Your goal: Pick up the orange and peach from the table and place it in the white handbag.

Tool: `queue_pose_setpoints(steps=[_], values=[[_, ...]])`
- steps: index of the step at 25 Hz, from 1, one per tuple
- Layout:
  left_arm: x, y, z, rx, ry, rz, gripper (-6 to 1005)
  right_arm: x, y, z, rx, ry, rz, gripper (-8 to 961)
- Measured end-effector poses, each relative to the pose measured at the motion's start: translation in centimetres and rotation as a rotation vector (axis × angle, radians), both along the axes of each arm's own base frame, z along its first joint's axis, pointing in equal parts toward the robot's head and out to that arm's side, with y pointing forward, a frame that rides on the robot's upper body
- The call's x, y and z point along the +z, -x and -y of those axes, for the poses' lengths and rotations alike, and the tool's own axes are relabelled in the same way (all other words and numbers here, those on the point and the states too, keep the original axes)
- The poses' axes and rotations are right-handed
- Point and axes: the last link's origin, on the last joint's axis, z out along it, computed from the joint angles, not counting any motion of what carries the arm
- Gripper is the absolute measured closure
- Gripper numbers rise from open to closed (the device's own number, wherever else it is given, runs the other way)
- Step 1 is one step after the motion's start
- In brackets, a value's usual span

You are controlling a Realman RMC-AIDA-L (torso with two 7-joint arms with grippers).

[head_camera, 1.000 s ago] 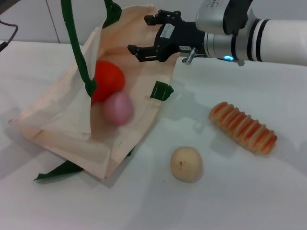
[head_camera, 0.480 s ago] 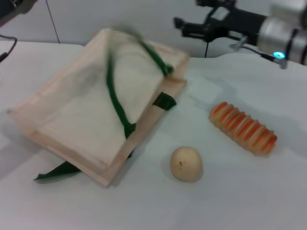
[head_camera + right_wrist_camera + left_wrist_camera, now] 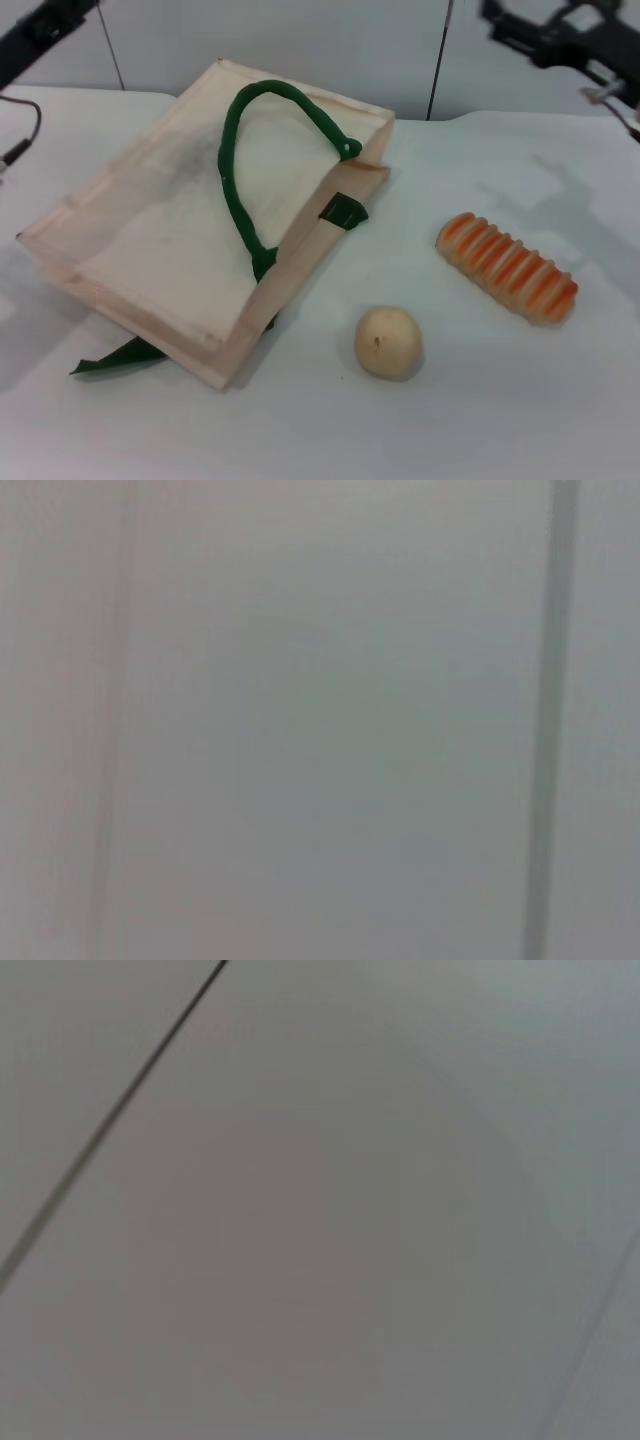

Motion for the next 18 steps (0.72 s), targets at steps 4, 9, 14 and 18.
queue_pose_setpoints(steps=[4,9,14,18], values=[[-1.7,0.6,0.2,0.029,-0.157,-0.132,278,0.8,-2.6,1.1,-0.079,-0.143,-0.060,68],[-3.9,1.1,0.7,0.093,-0.357,-0.294,114,1.8,-5.7,2.2,-0.228,-0.321,-0.138,71],[-4.8,2.2,1.4,0.198,-0.474,-0.355,96,2.6,-8.0,3.1,-0.351,-0.402,-0.228,72],[-4.3,3.2,1.9,0.259,-0.502,-0.316,96,2.8,-8.7,3.5,-0.372,-0.412,-0.234,71]])
